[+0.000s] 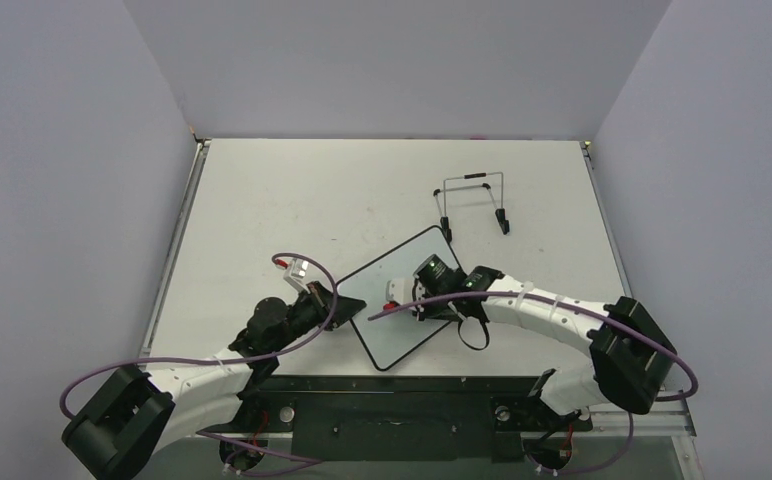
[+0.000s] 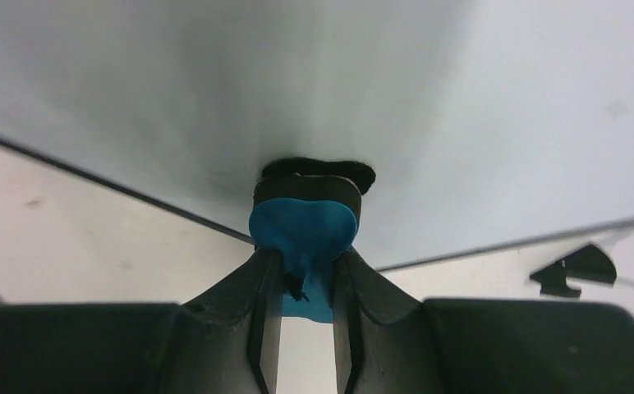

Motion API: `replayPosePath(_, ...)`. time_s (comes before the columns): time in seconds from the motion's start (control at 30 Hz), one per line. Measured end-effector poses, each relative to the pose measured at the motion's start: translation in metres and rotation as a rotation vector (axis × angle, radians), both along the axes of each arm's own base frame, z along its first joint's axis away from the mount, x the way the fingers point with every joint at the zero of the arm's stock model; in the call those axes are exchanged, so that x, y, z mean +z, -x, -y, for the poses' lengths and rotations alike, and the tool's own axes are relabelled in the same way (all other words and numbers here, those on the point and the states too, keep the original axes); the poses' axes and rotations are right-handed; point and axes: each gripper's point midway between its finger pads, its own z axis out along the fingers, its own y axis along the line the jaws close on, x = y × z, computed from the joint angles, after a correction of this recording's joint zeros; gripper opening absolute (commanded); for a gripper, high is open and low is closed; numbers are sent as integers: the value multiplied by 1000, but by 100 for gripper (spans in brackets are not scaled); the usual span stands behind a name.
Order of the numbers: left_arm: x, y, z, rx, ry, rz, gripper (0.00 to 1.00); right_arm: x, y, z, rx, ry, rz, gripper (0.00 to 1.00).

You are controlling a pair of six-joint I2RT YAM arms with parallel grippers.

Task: Erase the whiteboard
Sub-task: Erase the whiteboard at the center of the board.

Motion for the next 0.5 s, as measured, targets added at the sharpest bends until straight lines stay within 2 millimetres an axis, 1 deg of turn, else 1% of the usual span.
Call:
replayPosePath(0.07, 0, -2, -1, 13, -1, 0, 0, 2, -22, 10, -98, -3, 19, 0)
replayPosePath(0.1, 0, -3, -2, 16, 0, 1, 0, 4, -35, 18, -152, -2, 38, 0)
replayPosePath(0.17, 1, -2, -2, 14, 1, 3, 0, 6, -52, 34, -229, 3, 70, 0)
replayPosePath(0.23, 1, 1, 0, -1, 2, 1, 0, 8, -63, 52, -292, 20, 91, 0)
replayPosePath(0.3, 1, 2, 0, -9, 2, 0, 0, 7, -64, 57, -302, 29, 91, 0)
replayPosePath(0.37, 1, 2, 1, -9, 4, -3, 0, 3, -59, 56, -276, 37, 78, 0)
replayPosePath(0.43, 1, 2, 1, -8, 6, -8, 0, -2, -47, 51, -213, 54, 56, 0)
replayPosePath(0.5, 0, 2, 0, -8, 5, -10, 0, -6, -28, 42, -117, 66, 31, 0)
